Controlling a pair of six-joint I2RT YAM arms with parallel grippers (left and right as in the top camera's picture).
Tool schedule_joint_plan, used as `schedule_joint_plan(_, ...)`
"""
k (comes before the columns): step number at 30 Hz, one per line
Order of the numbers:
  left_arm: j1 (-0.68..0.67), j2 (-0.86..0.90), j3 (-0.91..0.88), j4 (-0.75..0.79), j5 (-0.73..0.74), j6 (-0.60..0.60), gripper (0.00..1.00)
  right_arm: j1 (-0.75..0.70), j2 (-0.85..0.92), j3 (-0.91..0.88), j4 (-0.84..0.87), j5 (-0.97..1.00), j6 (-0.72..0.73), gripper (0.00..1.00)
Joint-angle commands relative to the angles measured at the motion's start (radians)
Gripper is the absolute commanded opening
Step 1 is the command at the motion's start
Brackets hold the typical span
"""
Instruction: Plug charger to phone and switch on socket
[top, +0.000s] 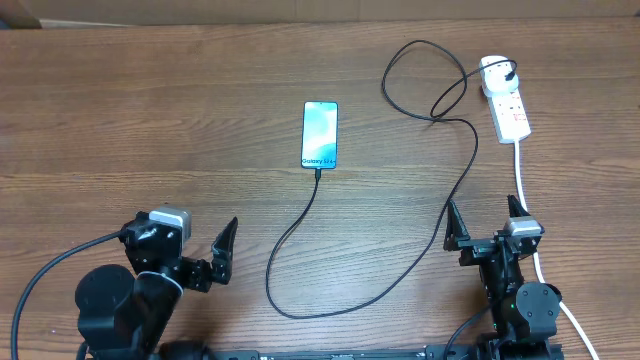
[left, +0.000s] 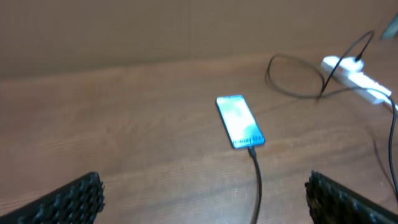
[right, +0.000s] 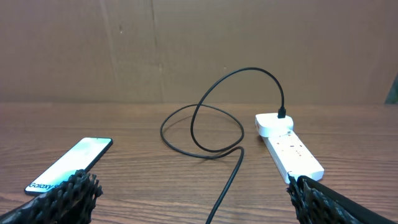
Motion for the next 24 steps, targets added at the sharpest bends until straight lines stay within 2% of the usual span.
schedule_joint_plan(1,-0.002,-0.069,-0.092,0.111,0.045,0.010,1.00,0.003,-0.010,-0.010,0.005,0.010,0.006,1.00)
schedule_joint_plan(12,-0.002,-0.227,-0.328,0.428,0.025,0.011,1.00,0.003,-0.010,-0.011,0.005,0.010,0.006,1.00)
schedule_joint_plan(18,-0.002,-0.246,-0.385,0.518,-0.070,0.009,1.00,0.003,-0.010,-0.010,0.005,0.010,0.006,1.00)
schedule_joint_plan(24,-0.002,-0.269,-0.401,0.529,-0.242,-0.106,1.00,0.003,-0.010,-0.010,0.005,0.010,0.006,1.00)
